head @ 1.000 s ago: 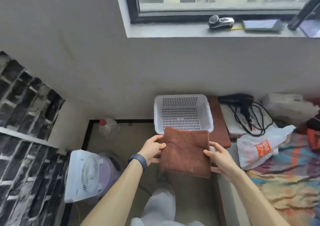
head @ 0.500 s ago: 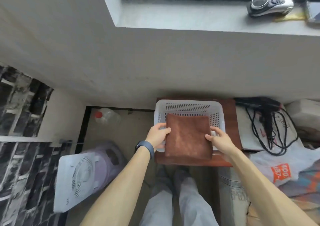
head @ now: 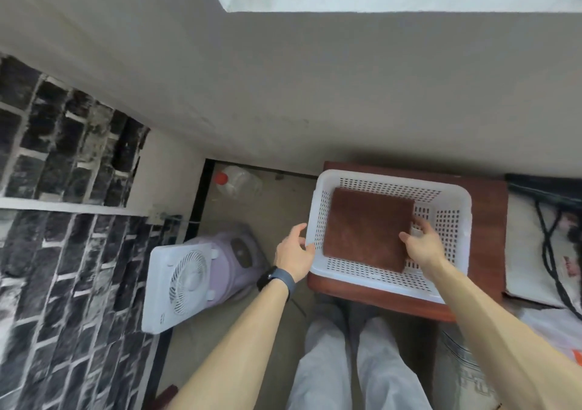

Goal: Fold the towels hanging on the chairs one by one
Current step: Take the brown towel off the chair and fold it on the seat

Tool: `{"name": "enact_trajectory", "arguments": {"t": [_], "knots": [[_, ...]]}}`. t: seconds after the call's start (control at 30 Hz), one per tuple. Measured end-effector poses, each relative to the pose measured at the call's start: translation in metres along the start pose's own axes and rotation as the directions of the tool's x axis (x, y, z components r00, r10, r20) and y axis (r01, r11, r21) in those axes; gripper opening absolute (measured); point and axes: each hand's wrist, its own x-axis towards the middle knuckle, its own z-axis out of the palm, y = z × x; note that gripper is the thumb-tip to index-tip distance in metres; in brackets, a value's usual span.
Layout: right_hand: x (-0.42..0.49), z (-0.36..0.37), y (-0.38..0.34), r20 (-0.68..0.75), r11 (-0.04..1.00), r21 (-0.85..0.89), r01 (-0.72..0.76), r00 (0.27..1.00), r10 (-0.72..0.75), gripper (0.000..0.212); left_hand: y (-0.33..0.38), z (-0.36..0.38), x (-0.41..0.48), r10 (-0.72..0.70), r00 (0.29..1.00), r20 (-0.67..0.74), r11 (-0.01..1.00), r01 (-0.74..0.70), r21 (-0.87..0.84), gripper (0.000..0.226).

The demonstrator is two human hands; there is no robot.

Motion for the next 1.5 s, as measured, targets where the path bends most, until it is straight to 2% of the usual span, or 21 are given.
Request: {"name": "enact_trajectory", "arguments": {"t": [0.1,0.27,0.37,0.4,0.43,0.47,0.5,0.53,0.6,0.63,0.67,0.73,0.8,0.87,0.97,1.07,1.13,1.2,1.33,1.43,1.5], "knots": [[0.003,0.002,0.001,0.040,0.998,-0.054,0.043,0.998,-0.040,0.057,0.000,0.002,0.000,0.039,0.999,0.004,0.999,-0.039,-0.013,0.042],[0.005,0.002,-0.001,0.106,0.989,-0.104,0.107,0.990,-0.096,0.058,0.001,0.002,0.000,0.113,0.994,-0.015,0.993,-0.113,0.021,0.044],[0.006,-0.004,0.001,0.036,0.975,-0.187,0.122,0.992,-0.118,0.058,0.000,0.006,0.003,0.132,0.991,-0.014,0.988,-0.131,0.085,0.046],[0.005,-0.004,0.002,-0.007,0.969,-0.213,0.128,0.991,-0.132,0.060,-0.001,0.009,0.002,0.145,0.989,-0.040,0.973,-0.135,0.188,0.051],[0.002,-0.004,0.003,-0.048,0.962,-0.235,0.142,0.986,-0.158,0.062,0.000,0.012,0.000,0.192,0.978,-0.084,0.921,-0.149,0.361,0.059],[-0.004,-0.003,0.004,-0.082,0.947,-0.271,0.175,0.976,-0.203,0.064,0.003,0.016,-0.001,0.305,0.943,-0.131,0.826,-0.194,0.529,0.066],[-0.011,-0.001,0.006,-0.110,0.911,-0.343,0.231,0.953,-0.283,0.065,0.007,0.021,-0.001,0.458,0.878,-0.136,0.715,-0.273,0.643,0.071],[-0.019,0.000,0.009,-0.120,0.836,-0.457,0.303,0.911,-0.395,0.064,0.013,0.028,0.000,0.593,0.800,-0.091,0.603,-0.366,0.709,0.071],[-0.028,0.002,0.016,-0.040,0.580,-0.697,0.421,0.785,-0.618,0.066,0.025,0.043,0.009,0.731,0.674,0.102,0.351,-0.500,0.792,0.068],[-0.028,0.002,0.019,0.037,0.453,-0.768,0.453,0.738,-0.674,0.069,0.031,0.049,0.015,0.727,0.657,0.198,0.246,-0.519,0.819,0.068],[-0.025,0.002,0.022,0.113,0.355,-0.808,0.470,0.715,-0.690,0.074,0.038,0.054,0.024,0.680,0.681,0.273,0.171,-0.509,0.844,0.067],[-0.012,-0.001,0.026,0.238,0.241,-0.839,0.488,0.728,-0.643,0.083,0.049,0.059,0.044,0.568,0.771,0.288,0.096,-0.410,0.907,0.062],[0.002,-0.007,0.028,0.325,0.183,-0.850,0.494,0.765,-0.557,0.085,0.056,0.060,0.060,0.484,0.850,0.208,0.104,-0.291,0.951,0.065],[0.012,-0.014,0.027,0.374,0.150,-0.860,0.488,0.803,-0.465,0.081,0.056,0.061,0.069,0.423,0.888,0.183,0.108,-0.250,0.962,0.073],[0.016,-0.016,0.023,0.382,0.120,-0.875,0.468,0.822,-0.422,0.080,0.050,0.061,0.074,0.412,0.893,0.184,0.094,-0.242,0.966,0.080],[0.010,-0.012,0.012,0.361,0.134,-0.890,0.436,0.852,-0.378,0.079,0.053,0.057,0.076,0.417,0.892,0.173,0.088,-0.229,0.969,0.084],[0.001,-0.012,0.001,0.361,0.102,-0.903,0.418,0.865,-0.349,0.079,0.053,0.053,0.068,0.432,0.889,0.152,0.120,-0.224,0.967,0.083],[-0.012,-0.016,-0.009,0.355,0.100,-0.906,0.411,0.868,-0.348,0.076,0.048,0.048,0.052,0.448,0.884,0.129,0.193,-0.237,0.952,0.076],[-0.046,-0.029,-0.017,0.348,0.184,-0.875,0.447,0.846,-0.403,0.067,0.021,0.037,0.007,0.434,0.894,0.116,0.338,-0.281,0.898,0.072],[-0.076,-0.033,-0.019,0.405,0.157,-0.843,0.514,0.799,-0.445,0.062,-0.004,0.026,-0.031,0.382,0.924,-0.002,0.568,-0.233,0.789,0.071],[-0.098,-0.030,-0.021,0.452,0.146,-0.805,0.575,0.754,-0.477,0.056,-0.023,0.020,-0.056,0.294,0.951,-0.092,0.735,-0.164,0.658,0.070]]}}
